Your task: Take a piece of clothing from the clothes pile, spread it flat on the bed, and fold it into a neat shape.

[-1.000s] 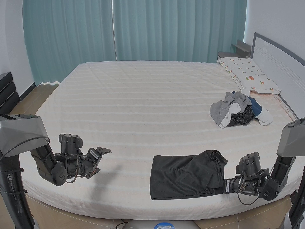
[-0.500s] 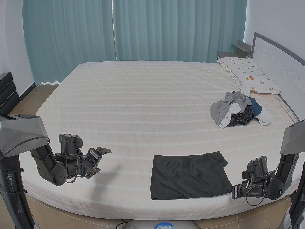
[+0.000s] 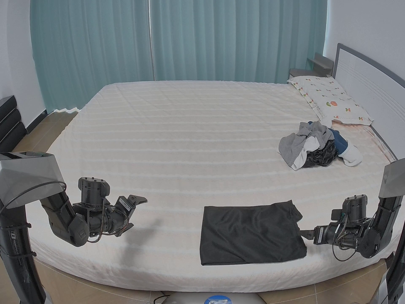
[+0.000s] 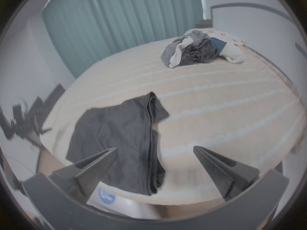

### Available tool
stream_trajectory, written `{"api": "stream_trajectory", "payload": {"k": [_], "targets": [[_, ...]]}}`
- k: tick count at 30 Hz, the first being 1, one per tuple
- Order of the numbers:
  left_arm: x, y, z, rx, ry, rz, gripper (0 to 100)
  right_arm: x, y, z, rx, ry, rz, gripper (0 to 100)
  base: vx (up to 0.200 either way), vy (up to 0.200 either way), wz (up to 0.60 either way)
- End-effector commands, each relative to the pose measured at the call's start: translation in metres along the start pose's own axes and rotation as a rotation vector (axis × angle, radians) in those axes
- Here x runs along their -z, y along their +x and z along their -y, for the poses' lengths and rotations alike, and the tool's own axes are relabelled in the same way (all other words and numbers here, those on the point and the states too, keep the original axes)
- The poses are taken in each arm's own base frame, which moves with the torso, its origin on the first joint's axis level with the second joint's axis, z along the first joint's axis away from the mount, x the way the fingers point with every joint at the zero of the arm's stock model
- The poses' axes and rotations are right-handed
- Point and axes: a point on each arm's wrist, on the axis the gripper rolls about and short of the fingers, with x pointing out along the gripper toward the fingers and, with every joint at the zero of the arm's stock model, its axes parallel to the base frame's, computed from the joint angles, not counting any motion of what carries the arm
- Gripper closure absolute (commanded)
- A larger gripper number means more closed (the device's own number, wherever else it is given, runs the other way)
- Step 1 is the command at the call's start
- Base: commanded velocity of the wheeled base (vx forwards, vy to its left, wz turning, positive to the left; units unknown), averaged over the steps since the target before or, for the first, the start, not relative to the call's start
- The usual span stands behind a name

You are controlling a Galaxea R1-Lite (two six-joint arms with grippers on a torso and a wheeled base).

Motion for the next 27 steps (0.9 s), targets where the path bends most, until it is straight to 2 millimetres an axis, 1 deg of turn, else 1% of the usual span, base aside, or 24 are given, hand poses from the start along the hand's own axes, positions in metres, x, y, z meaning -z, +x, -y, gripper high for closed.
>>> {"api": "stream_trajectory", "payload": {"k": [1,3,5,6,9,12,14,15,19,27], "targets": [[-0.001,0.000,0.000,0.001,-0.001,0.001,0,-0.026,0.017,0.008,-0.071,0.190,0.085,0,0.000,0.000,0.00],[-0.001,0.000,-0.001,-0.001,-0.003,-0.001,0,-0.034,0.029,0.007,-0.116,0.302,0.094,0,0.100,0.000,0.00],[0.000,0.000,-0.001,-0.003,0.001,-0.001,0,-0.036,0.043,0.009,-0.126,0.372,0.085,0,0.200,0.000,0.00],[0.001,0.000,-0.001,-0.002,0.003,-0.002,0,-0.035,0.052,0.010,-0.129,0.396,0.077,0,0.000,0.000,0.00],[0.001,0.000,-0.001,-0.004,0.003,-0.003,0,-0.033,0.069,0.011,-0.133,0.425,0.066,0,0.000,0.000,0.00],[0.001,0.000,-0.001,-0.004,0.003,-0.003,0,-0.032,0.080,0.006,-0.158,0.450,0.055,0,0.000,0.000,0.00],[0.001,0.000,-0.001,-0.004,0.003,-0.003,0,-0.032,0.080,0.006,-0.159,0.452,0.054,0,0.000,0.000,0.00],[0.001,0.000,-0.002,-0.006,0.014,-0.005,0,-0.035,0.084,0.002,-0.175,0.480,0.062,0,0.000,0.000,0.00],[0.002,0.001,-0.002,-0.009,0.024,-0.006,0,-0.038,0.084,0.001,-0.192,0.524,0.061,0,0.000,0.000,0.00],[0.002,0.001,-0.003,-0.010,0.024,-0.008,0,-0.040,0.082,-0.001,-0.215,0.529,0.059,0,0.000,0.000,0.00]]}}
